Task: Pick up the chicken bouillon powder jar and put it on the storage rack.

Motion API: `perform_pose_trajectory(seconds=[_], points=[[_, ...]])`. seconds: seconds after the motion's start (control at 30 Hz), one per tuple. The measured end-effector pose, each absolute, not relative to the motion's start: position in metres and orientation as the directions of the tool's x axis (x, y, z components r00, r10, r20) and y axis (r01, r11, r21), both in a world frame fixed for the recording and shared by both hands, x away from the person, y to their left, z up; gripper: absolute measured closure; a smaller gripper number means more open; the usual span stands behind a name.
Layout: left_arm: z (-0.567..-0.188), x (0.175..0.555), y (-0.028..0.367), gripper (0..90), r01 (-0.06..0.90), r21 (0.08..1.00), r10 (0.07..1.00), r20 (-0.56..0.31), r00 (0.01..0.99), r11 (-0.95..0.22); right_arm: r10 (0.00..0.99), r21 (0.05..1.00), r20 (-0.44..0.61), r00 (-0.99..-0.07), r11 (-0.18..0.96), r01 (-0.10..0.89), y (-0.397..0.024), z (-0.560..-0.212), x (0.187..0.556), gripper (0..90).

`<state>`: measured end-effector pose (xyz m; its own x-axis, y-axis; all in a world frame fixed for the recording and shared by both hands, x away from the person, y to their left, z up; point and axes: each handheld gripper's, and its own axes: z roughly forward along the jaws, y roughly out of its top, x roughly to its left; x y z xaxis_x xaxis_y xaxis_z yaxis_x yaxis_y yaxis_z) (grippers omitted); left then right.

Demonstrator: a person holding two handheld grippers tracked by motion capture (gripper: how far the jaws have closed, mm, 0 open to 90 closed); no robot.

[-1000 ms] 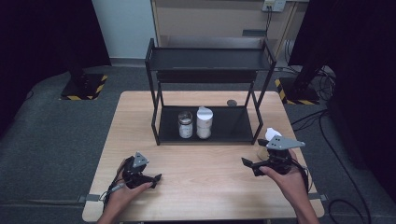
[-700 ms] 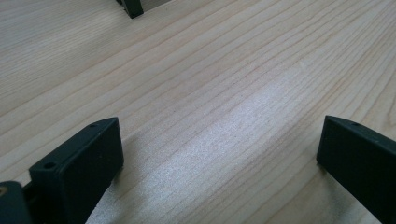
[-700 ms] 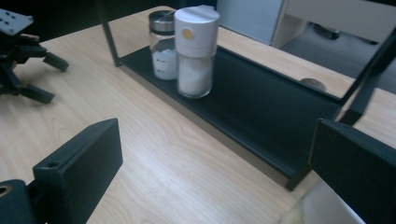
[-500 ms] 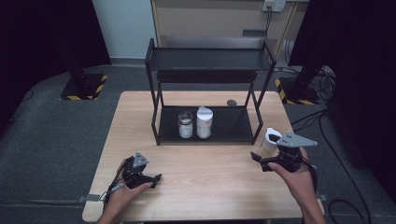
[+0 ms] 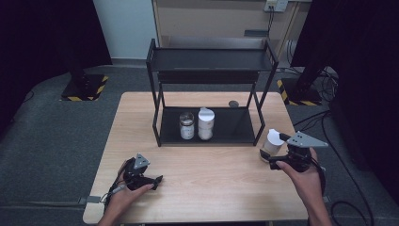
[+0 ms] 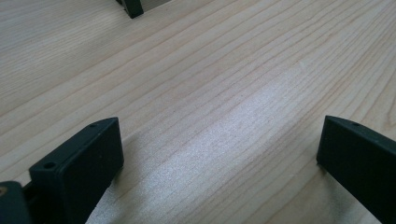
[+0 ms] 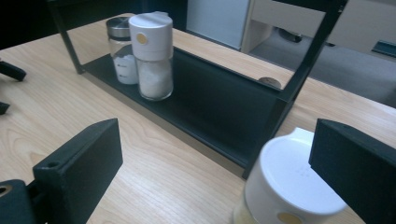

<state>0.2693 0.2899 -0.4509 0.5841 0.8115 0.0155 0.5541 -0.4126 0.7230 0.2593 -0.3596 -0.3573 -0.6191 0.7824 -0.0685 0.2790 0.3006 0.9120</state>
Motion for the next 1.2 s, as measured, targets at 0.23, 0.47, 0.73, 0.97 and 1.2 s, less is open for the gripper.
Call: perform_pose_trajectory(seconds=[0.23,0.47,0.73,0.97,1.2], points=[[-0.451,0.269,0.29,0.0,0.554,0.723,0.811,0.015,0.584,-0.413,0.808,0.908,-0.069,-0.585,0.293,0.298,-0.365,-0.363,0.26,3.3],[-0.451,0.269,0.29,0.0,0.554,0.723,0.811,0.016,0.584,-0.413,0.828,0.907,-0.051,-0.559,0.273,0.321,-0.371,-0.369,0.263,3.3],[-0.451,0.269,0.29,0.0,0.554,0.723,0.812,0.015,0.584,-0.413,0.841,0.899,-0.035,-0.539,0.263,0.351,-0.376,-0.378,0.268,3.4],[-0.451,0.269,0.29,0.0,0.554,0.723,0.812,0.016,0.584,-0.413,0.849,0.892,-0.02,-0.528,0.254,0.375,-0.377,-0.387,0.274,3.6],[-0.451,0.269,0.29,0.0,0.554,0.723,0.812,0.015,0.584,-0.412,0.854,0.886,-0.016,-0.52,0.253,0.389,-0.378,-0.392,0.278,3.6]])
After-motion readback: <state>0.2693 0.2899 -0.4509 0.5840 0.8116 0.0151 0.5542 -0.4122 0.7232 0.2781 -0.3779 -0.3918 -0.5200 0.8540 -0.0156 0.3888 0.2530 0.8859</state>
